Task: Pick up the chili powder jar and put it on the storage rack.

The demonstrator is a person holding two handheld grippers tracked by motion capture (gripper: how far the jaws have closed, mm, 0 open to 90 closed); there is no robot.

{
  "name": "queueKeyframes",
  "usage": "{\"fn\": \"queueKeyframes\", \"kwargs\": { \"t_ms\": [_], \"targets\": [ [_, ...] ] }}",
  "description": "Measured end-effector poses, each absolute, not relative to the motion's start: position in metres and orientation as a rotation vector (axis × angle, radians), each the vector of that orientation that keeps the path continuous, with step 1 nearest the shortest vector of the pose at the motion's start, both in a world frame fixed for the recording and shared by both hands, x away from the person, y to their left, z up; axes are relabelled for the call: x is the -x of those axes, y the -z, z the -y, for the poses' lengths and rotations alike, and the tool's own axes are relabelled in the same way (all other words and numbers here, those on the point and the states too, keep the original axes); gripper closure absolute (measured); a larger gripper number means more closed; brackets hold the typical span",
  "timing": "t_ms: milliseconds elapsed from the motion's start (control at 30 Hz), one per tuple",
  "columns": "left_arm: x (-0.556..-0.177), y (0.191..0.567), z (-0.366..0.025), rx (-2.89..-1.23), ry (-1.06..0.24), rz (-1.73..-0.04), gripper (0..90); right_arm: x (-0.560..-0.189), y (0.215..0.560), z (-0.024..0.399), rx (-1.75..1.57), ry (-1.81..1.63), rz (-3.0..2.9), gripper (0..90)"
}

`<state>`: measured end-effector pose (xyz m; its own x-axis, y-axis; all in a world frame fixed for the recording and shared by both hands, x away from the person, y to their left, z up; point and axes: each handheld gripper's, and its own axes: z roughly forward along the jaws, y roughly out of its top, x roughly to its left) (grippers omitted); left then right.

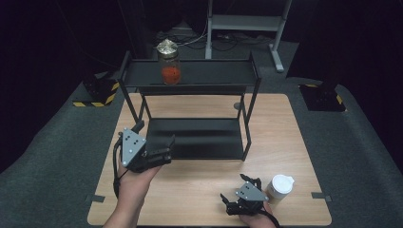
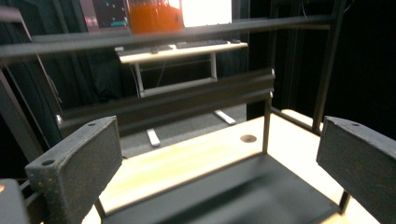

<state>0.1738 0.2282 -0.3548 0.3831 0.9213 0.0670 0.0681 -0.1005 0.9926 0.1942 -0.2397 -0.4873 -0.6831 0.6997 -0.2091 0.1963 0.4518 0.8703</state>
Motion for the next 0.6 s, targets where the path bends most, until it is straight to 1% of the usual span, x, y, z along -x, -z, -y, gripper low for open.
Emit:
{"fn": "queueKeyframes", "kwargs": {
  "t_ms": [500,600],
  "targets": [
    [-0.163,0.432,-0.232,-1.593,-0.859,-1.024,0.4,-0.194,0.488,0.239,-0.743,-1.184,-2.147,0.0],
    [-0.161,0.446,-0.234,-1.6,-0.825,-1.047,0.4,-0.194,0.488,0.239,-0.747,-1.186,-2.146,0.0]
  ]
}}
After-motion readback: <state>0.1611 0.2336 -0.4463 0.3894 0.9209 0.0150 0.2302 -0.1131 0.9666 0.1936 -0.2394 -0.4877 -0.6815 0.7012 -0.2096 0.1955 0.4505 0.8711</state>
